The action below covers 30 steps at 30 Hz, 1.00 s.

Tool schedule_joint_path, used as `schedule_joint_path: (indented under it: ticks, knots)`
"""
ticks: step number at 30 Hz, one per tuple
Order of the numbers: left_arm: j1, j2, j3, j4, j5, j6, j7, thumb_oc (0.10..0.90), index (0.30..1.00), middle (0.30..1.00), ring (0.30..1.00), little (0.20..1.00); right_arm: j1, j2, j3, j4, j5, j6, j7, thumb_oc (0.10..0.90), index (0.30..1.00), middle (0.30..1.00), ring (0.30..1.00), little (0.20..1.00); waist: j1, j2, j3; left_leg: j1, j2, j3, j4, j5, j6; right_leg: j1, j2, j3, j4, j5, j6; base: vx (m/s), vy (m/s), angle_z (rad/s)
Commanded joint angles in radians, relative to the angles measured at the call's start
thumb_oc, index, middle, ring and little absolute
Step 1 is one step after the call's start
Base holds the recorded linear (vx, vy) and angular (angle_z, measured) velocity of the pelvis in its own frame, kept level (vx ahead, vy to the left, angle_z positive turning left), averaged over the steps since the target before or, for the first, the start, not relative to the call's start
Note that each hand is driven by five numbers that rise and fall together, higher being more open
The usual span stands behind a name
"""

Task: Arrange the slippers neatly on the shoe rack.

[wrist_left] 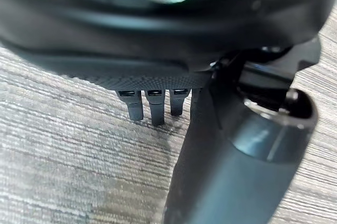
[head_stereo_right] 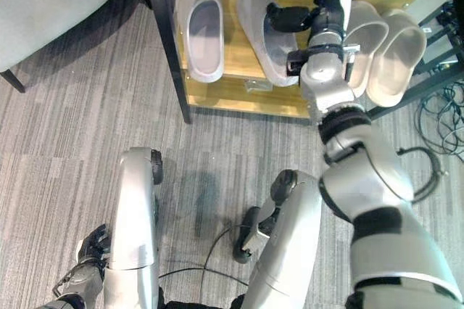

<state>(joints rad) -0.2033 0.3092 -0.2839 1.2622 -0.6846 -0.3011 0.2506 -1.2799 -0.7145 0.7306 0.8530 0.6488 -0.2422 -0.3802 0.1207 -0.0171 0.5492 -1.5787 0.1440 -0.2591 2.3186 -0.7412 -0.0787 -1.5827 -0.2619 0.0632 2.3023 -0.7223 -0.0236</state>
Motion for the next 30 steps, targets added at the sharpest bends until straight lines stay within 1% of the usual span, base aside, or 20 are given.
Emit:
schedule_joint_path:
  ticks: [1,3,5,7,11,12,13,14,15,17,18,22,26,27,30]
  knots:
    - [0.046,-0.001,-0.020,-0.032,0.047,0.003,0.015,0.800,0.900,0.900,0.900,0.900,0.010,-0.145,-0.110,-0.278,-0.159,-0.099,-0.096,0.800,0.900,0.900,0.900,0.900,0.011,0.003,-0.029,0.009,-0.010,-0.024,-0.044,-0.026,0.117,0.013,0.025,0.089,-0.048,-0.023,-0.096,0.03,0.008,-0.02]
    - [0.042,-0.015,0.001,-0.035,0.074,0.001,0.025,0.800,0.900,0.900,0.900,0.900,0.130,-0.165,-0.227,-0.399,-0.291,-0.103,-0.159,0.800,0.900,0.900,0.900,0.900,-0.002,0.006,-0.029,0.009,-0.009,-0.023,-0.040,-0.030,0.119,0.013,0.025,0.088,-0.046,-0.024,-0.093,0.03,0.006,-0.04]
    - [0.034,-0.019,0.017,-0.034,0.099,0.000,0.030,0.800,0.900,0.900,0.900,0.900,0.215,-0.168,-0.317,-0.466,-0.380,-0.097,-0.200,0.800,0.900,0.900,0.900,0.900,-0.010,0.009,-0.029,0.009,-0.010,-0.022,-0.034,-0.033,0.120,0.013,0.027,0.084,-0.043,-0.029,-0.092,0.03,-0.006,-0.08]
    - [0.025,-0.023,0.023,-0.040,0.118,-0.004,0.038,0.800,0.900,0.900,0.900,0.900,0.286,-0.162,-0.390,-0.525,-0.429,-0.087,-0.218,0.800,0.900,0.900,0.900,0.900,-0.016,0.009,-0.029,0.009,-0.012,-0.021,-0.030,-0.035,0.123,0.013,0.028,0.086,-0.037,-0.032,-0.089,0.01,-0.003,-0.03]
    - [0.007,-0.030,0.038,-0.053,0.134,-0.005,0.059,0.800,0.900,0.900,0.900,0.900,0.425,-0.122,-0.508,-0.632,-0.529,-0.081,-0.268,0.800,0.900,0.900,0.900,0.900,-0.033,0.009,-0.029,0.009,-0.012,-0.016,-0.023,-0.038,0.125,0.013,0.033,0.086,-0.027,-0.040,-0.091,0.00,0.000,0.00]
    - [0.003,-0.026,0.043,-0.058,0.152,-0.004,0.065,0.800,0.900,0.900,0.900,0.900,0.504,-0.094,-0.558,-0.685,-0.548,-0.090,-0.273,0.800,0.900,0.900,0.900,0.900,-0.039,0.008,-0.029,0.009,-0.013,-0.013,-0.022,-0.039,0.125,0.013,0.033,0.086,-0.024,-0.044,-0.090,0.00,0.000,0.00]
    - [0.004,-0.025,0.041,-0.059,0.153,-0.003,0.065,0.800,0.900,0.900,0.900,0.900,0.510,-0.093,-0.563,-0.690,-0.549,-0.089,-0.272,0.800,0.900,0.900,0.900,0.900,-0.037,0.007,-0.029,0.009,-0.014,-0.013,-0.021,-0.039,0.125,0.013,0.033,0.086,-0.023,-0.044,-0.090,0.00,0.000,0.00]
    - [0.002,-0.026,0.044,-0.062,0.167,-0.004,0.070,0.800,0.900,0.900,0.900,0.900,0.553,-0.074,-0.583,-0.720,-0.550,-0.097,-0.269,0.800,0.900,0.900,0.900,0.900,-0.041,0.008,-0.029,0.009,-0.014,-0.011,-0.018,-0.040,0.125,0.013,0.035,0.087,-0.018,-0.045,-0.090,0.00,0.000,0.00]
    - [0.002,-0.025,0.043,-0.063,0.168,-0.004,0.071,0.800,0.900,0.900,0.900,0.900,0.558,-0.074,-0.587,-0.724,-0.551,-0.095,-0.269,0.800,0.900,0.900,0.900,0.900,-0.040,0.007,-0.029,0.009,-0.014,-0.011,-0.017,-0.040,0.125,0.013,0.034,0.088,-0.018,-0.045,-0.090,0.00,0.000,0.00]
    - [0.000,-0.028,0.043,-0.063,0.166,-0.003,0.079,0.800,0.900,0.900,0.900,0.900,0.589,-0.038,-0.588,-0.764,-0.527,-0.108,-0.256,0.800,0.900,0.900,0.900,0.900,-0.042,0.009,-0.029,0.009,-0.016,-0.012,-0.014,-0.039,0.124,0.013,0.037,0.088,-0.015,-0.045,-0.090,0.00,0.000,0.00]
    - [0.000,-0.027,0.043,-0.063,0.166,-0.003,0.079,0.800,0.900,0.900,0.900,0.900,0.591,-0.037,-0.590,-0.766,-0.527,-0.107,-0.256,0.800,0.900,0.900,0.900,0.900,-0.042,0.009,-0.029,0.009,-0.016,-0.012,-0.014,-0.039,0.124,0.013,0.037,0.088,-0.014,-0.046,-0.090,0.00,0.000,0.00]
    - [0.004,-0.026,0.057,-0.071,0.148,0.003,0.079,0.800,0.900,0.900,0.900,0.900,0.621,0.000,-0.566,-0.849,-0.494,-0.122,-0.210,0.800,0.900,0.900,0.900,0.900,-0.043,0.008,-0.029,0.009,-0.019,-0.014,-0.011,-0.036,0.124,0.013,0.038,0.091,-0.007,-0.049,-0.091,0.00,0.000,0.00]
    - [0.006,-0.026,0.060,-0.075,0.149,0.004,0.084,0.800,0.900,0.900,0.900,0.900,0.639,0.018,-0.556,-0.864,-0.482,-0.123,-0.198,0.800,0.900,0.900,0.900,0.900,-0.043,0.005,-0.029,0.009,-0.020,-0.013,-0.008,-0.036,0.123,0.013,0.037,0.093,-0.004,-0.050,-0.092,0.00,0.000,0.00]
    - [0.006,-0.027,0.060,-0.075,0.147,0.005,0.087,0.800,0.900,0.900,0.900,0.900,0.651,0.036,-0.538,-0.869,-0.452,-0.129,-0.182,0.800,0.900,0.900,0.900,0.900,-0.042,0.003,-0.029,0.009,-0.018,-0.013,-0.007,-0.036,0.123,0.013,0.036,0.094,-0.003,-0.049,-0.094,0.00,0.000,0.00]
    - [0.006,-0.028,0.055,-0.076,0.143,0.004,0.088,0.800,0.900,0.900,0.900,0.900,0.654,0.054,-0.505,-0.857,-0.426,-0.139,-0.165,0.800,0.900,0.900,0.900,0.900,-0.041,0.003,-0.029,0.009,-0.019,-0.015,-0.006,-0.034,0.124,0.013,0.036,0.092,-0.004,-0.045,-0.093,0.00,0.000,0.00]
